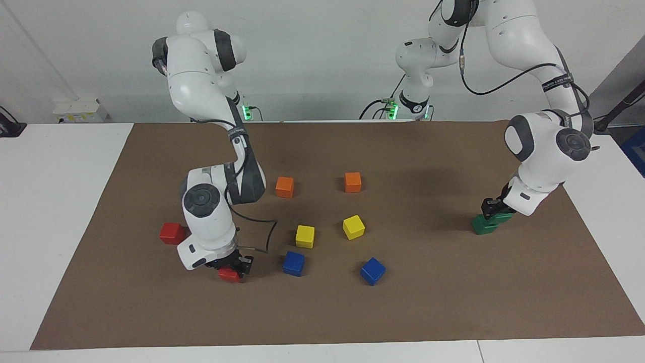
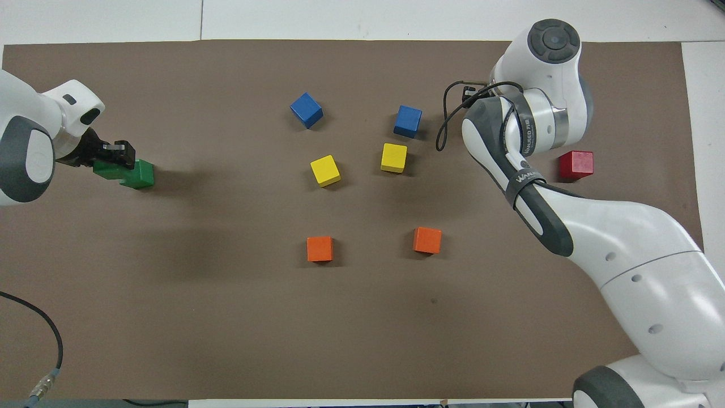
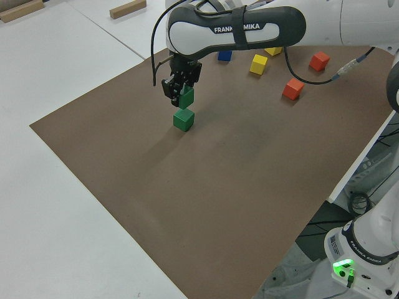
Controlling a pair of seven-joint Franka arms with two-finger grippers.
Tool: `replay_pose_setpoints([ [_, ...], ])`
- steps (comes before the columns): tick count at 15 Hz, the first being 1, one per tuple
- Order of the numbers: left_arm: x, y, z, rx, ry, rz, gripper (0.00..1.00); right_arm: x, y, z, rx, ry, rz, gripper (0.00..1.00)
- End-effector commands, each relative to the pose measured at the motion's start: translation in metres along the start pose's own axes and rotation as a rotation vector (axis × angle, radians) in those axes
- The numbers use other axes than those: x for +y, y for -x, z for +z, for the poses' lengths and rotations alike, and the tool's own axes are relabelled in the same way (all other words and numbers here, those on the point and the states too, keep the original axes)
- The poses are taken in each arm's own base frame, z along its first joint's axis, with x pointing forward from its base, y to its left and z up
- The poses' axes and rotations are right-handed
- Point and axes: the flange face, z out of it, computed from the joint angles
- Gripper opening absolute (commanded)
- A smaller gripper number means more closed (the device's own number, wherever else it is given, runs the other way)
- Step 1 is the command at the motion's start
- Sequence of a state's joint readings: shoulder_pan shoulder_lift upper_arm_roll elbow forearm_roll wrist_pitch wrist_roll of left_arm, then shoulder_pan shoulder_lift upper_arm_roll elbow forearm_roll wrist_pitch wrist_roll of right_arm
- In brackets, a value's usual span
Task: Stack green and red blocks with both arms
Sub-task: 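Lower the red cube onto the first red cube with the right gripper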
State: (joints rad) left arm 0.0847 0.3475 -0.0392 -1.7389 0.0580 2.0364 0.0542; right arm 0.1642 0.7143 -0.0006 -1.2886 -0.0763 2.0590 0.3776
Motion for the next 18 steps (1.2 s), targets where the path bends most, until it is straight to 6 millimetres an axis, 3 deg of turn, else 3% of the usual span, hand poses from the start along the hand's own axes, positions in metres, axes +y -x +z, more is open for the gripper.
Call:
replay_pose_setpoints([
  [1,-0.007,0.002,0.004,0.017,0.013,0.031,0.0,0.069,0.042,-0.036,-0.024,-0.002,-0.069,0.0],
  [3,-0.005,0.001,0.011,0.011,0.016,0.03,0.0,0.122,0.064,-0.034,-0.002,-0.007,-0.075,0.0],
  [7,-0.004,0.005,0.022,0.023,0.047,0.006,0.0,0.177,0.078,-0.019,-0.037,-0.002,-0.043,0.0],
  [10,-0.003,0.005,0.027,0.026,0.047,0.008,0.0,0.194,0.086,-0.01,-0.022,-0.006,-0.04,0.0],
  [16,-0.005,0.009,0.031,0.017,0.045,0.012,0.0,0.201,0.091,-0.002,-0.005,-0.025,-0.044,0.0],
  [17,-0.004,0.009,0.03,0.018,0.045,0.014,0.17,0.2,0.091,-0.002,-0.002,-0.047,-0.024,0.0],
  [18,-0.004,0.01,0.032,0.018,0.045,0.014,0.33,0.2,0.091,-0.002,-0.003,-0.058,-0.015,0.54],
])
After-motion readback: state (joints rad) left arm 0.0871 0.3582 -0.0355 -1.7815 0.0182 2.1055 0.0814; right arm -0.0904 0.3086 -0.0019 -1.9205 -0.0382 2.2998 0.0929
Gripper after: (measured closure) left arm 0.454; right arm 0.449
